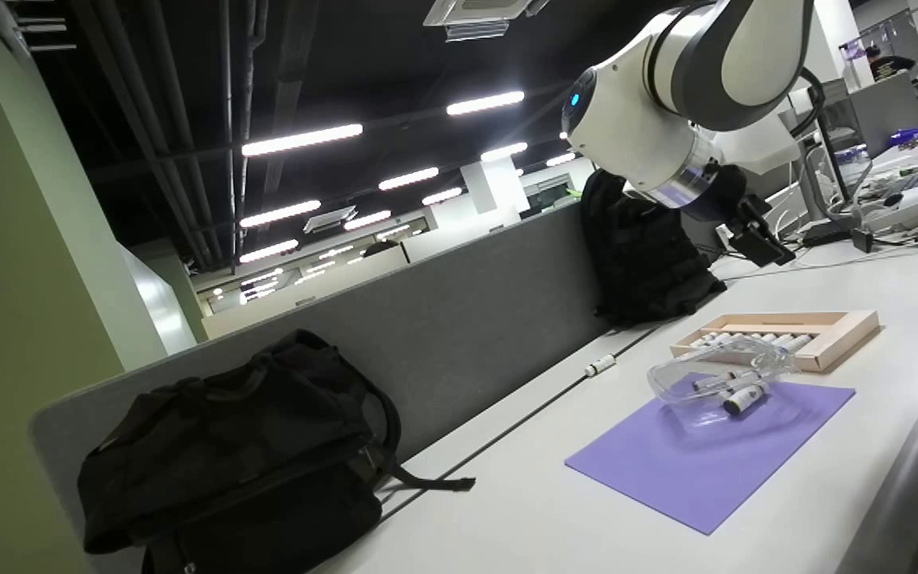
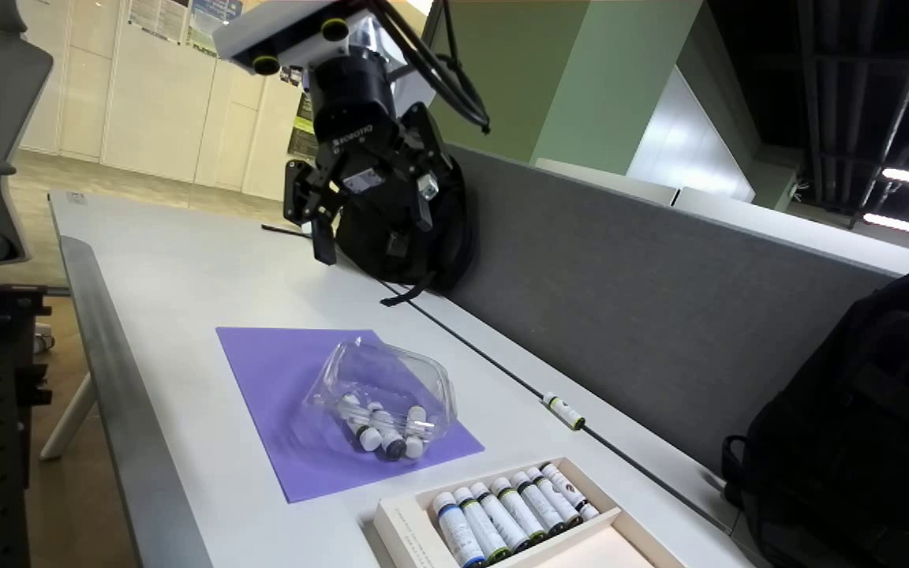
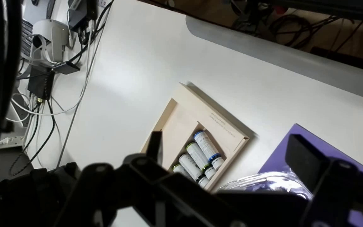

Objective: Open the lid of the clear bowl

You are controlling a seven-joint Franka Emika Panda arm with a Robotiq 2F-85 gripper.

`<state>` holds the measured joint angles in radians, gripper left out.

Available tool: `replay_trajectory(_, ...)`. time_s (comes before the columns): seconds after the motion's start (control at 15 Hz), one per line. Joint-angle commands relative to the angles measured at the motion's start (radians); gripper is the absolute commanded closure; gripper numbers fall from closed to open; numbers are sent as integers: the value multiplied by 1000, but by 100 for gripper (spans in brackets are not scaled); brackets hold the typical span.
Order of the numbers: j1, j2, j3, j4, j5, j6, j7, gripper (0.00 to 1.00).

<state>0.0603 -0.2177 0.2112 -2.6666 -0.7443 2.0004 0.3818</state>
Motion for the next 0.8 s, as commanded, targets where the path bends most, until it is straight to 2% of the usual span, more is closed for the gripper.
replay_trajectory(0.0, 18, 18, -17, -4, -18, 10, 16, 0)
replay_trajectory(0.53, 17, 149, -33, -32, -123, 115, 60, 0)
replay_trajectory(0.73, 20, 230, -43, -25, -225, 151, 119, 0)
